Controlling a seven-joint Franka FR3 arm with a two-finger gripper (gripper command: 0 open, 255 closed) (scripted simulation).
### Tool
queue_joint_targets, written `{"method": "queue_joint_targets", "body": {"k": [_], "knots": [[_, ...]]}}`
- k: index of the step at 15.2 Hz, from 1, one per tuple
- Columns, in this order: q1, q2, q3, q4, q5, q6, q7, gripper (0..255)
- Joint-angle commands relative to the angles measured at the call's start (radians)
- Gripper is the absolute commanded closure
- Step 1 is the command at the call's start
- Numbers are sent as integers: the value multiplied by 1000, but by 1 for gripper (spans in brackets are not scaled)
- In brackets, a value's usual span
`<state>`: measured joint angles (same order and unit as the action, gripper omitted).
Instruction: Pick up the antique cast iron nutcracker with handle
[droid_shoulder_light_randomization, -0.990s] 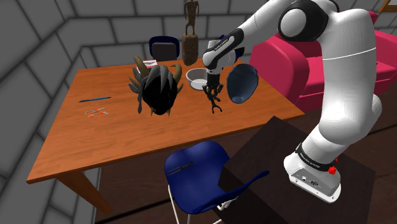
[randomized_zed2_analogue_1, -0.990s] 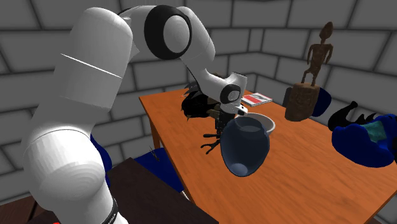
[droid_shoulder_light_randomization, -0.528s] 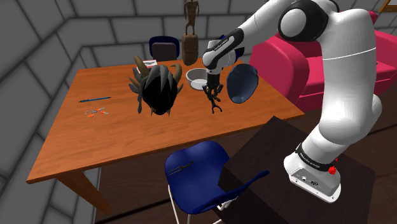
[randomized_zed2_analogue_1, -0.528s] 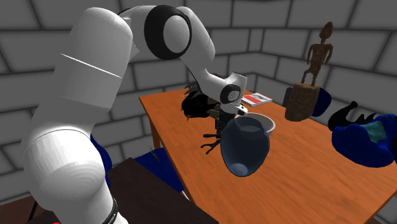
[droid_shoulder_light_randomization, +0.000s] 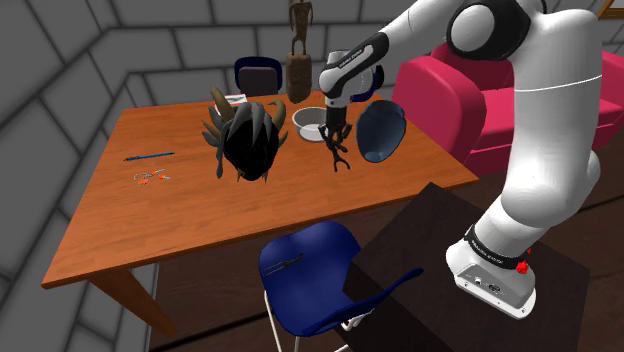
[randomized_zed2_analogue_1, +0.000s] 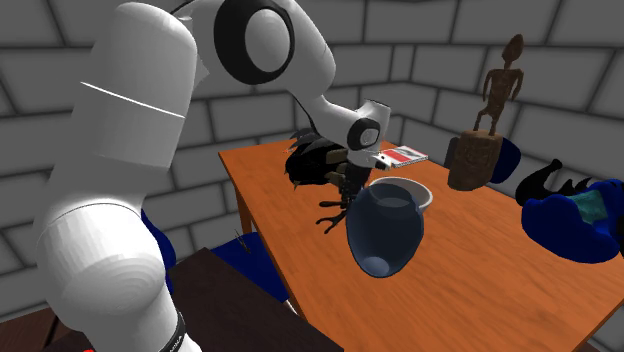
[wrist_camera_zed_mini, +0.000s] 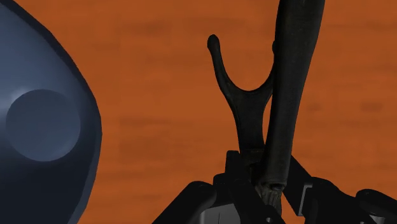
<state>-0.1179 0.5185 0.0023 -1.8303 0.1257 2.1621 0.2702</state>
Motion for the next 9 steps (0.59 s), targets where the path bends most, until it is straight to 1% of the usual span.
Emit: {"method": "queue_joint_targets", "body": {"k": [1,7,9], "knots": [[0,-21,-1,-4,-1,-17,1,255],[0,-70,-2,9,-5,-78,9,255],[0,-71,-2,9,-5,-80,9,255]]}}
